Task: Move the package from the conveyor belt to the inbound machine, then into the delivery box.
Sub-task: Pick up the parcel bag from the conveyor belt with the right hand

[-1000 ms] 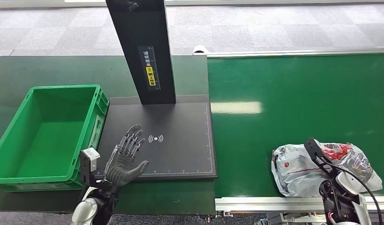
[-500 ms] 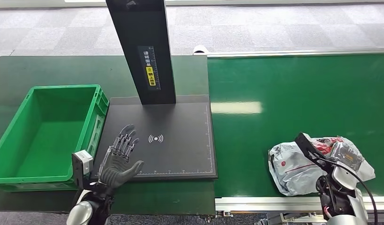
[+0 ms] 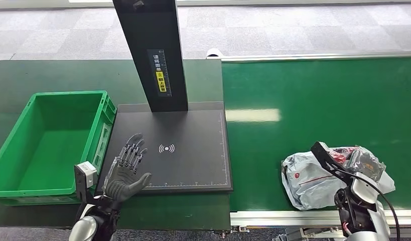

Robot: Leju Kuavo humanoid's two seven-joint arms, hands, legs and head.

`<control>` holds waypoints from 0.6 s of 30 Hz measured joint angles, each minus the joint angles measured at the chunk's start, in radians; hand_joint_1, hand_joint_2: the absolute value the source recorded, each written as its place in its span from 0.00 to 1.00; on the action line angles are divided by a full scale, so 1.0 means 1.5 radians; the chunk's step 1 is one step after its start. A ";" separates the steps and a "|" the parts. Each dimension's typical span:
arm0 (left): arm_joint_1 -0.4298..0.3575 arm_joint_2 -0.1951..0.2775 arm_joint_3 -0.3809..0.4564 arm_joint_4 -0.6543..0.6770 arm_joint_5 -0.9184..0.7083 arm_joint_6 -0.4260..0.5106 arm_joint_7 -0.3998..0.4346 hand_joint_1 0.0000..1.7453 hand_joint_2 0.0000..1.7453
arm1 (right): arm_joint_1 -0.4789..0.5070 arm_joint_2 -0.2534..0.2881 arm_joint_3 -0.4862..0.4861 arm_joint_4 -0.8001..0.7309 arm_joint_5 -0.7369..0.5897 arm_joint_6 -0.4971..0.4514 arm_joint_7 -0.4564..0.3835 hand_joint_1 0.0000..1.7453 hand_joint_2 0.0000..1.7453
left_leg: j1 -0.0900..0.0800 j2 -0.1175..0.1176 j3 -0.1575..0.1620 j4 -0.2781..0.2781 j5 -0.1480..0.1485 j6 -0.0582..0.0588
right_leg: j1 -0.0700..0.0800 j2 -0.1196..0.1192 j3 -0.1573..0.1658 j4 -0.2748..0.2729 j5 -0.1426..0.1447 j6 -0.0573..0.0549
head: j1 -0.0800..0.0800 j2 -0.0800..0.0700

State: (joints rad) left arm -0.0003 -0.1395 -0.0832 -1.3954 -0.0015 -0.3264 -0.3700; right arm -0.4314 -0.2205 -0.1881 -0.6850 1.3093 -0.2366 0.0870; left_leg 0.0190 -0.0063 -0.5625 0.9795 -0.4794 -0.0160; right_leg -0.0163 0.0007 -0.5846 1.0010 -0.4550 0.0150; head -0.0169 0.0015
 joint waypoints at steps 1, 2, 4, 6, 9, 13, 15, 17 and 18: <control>0.000 0.000 0.000 0.000 0.000 0.000 0.000 0.00 1.00 | 0.001 0.000 0.000 0.000 0.001 -0.001 0.000 1.00 1.00 | 0.000 0.000 0.000 0.000 0.000 0.000 | 0.000 0.000 0.000 0.000 0.000 0.000 | 0.000 0.000; 0.000 0.000 0.000 0.000 0.000 0.000 0.000 0.00 1.00 | 0.002 0.000 0.000 -0.001 0.001 -0.001 0.000 0.93 1.00 | 0.000 0.000 0.000 0.000 0.000 0.000 | 0.000 0.000 0.000 0.000 0.000 0.000 | 0.000 0.000; -0.001 0.000 0.000 0.000 0.000 -0.001 0.000 0.00 1.00 | 0.004 0.001 0.000 -0.004 -0.001 -0.003 -0.004 0.43 1.00 | 0.000 0.000 0.000 0.000 0.000 0.000 | 0.000 0.000 0.000 0.000 0.000 0.000 | 0.000 0.000; -0.001 0.000 0.000 0.000 0.000 -0.001 0.000 0.00 1.00 | 0.007 0.006 -0.003 -0.013 -0.027 -0.002 -0.032 0.00 1.00 | 0.000 0.000 0.000 0.000 0.000 0.000 | 0.000 0.000 0.000 0.000 0.000 0.000 | 0.000 0.000; -0.004 0.000 0.000 0.001 0.000 -0.001 -0.001 0.00 1.00 | 0.010 0.027 -0.012 -0.051 -0.149 0.056 -0.118 0.00 1.00 | 0.000 0.001 0.000 0.000 0.000 0.000 | 0.000 0.001 0.000 0.000 0.000 0.000 | 0.000 0.000; -0.010 0.001 -0.001 0.006 -0.001 -0.001 -0.004 0.00 1.00 | 0.019 0.054 0.004 -0.116 -0.258 0.147 -0.145 0.00 1.00 | 0.000 0.000 0.000 0.000 0.000 0.000 | 0.000 0.000 0.000 0.000 0.000 0.000 | 0.000 0.000; -0.011 0.001 -0.001 0.007 -0.001 -0.001 -0.005 0.00 1.00 | 0.021 0.061 0.011 -0.136 -0.267 0.154 -0.142 0.00 1.00 | 0.000 0.000 0.000 0.000 0.000 0.000 | 0.000 0.000 0.000 0.000 0.000 0.000 | 0.000 0.000; -0.011 0.001 -0.001 0.008 -0.001 -0.001 -0.005 0.00 1.00 | 0.023 0.064 0.016 -0.151 -0.273 0.155 -0.142 0.00 1.00 | 0.000 0.000 0.000 0.000 0.000 0.000 | 0.000 0.000 0.000 0.000 0.000 0.000 | 0.000 0.000; -0.012 0.001 -0.001 0.008 -0.001 -0.001 -0.005 0.00 1.00 | 0.024 0.065 0.018 -0.156 -0.275 0.156 -0.142 0.00 1.00 | 0.000 0.000 0.000 0.000 0.000 0.000 | 0.000 0.000 0.000 0.000 0.000 0.000 | 0.000 0.000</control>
State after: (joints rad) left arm -0.0180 -0.1382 -0.0844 -1.3836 -0.0031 -0.3280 -0.3777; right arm -0.3959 -0.1229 -0.1605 -0.9196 0.8964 -0.0021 -0.1255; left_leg 0.0189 -0.0057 -0.5622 0.9794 -0.4792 -0.0160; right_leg -0.0162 0.0006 -0.5843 1.0011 -0.4550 0.0150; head -0.0167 0.0015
